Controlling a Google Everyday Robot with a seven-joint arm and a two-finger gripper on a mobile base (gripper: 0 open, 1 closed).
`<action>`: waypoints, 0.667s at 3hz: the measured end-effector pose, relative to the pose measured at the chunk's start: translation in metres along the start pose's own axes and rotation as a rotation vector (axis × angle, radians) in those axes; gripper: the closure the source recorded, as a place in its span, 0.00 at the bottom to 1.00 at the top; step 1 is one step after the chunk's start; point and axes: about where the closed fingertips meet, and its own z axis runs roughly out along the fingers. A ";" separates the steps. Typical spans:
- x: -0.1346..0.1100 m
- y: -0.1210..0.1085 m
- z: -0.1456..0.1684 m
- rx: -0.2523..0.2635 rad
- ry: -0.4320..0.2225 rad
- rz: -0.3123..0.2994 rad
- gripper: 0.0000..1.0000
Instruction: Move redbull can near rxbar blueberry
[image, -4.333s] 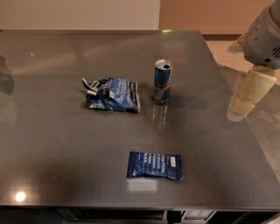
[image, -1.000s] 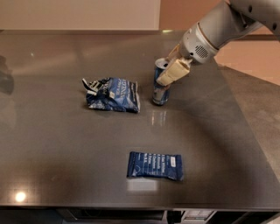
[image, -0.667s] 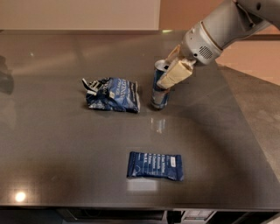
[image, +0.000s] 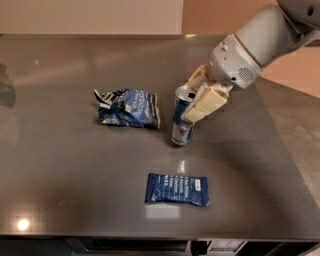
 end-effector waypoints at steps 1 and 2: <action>0.005 0.030 0.005 -0.051 0.016 -0.038 1.00; 0.013 0.047 0.009 -0.078 0.030 -0.045 0.84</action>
Offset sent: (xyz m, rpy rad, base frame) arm -0.0663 -0.0166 -0.0313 -0.0596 0.0623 0.1104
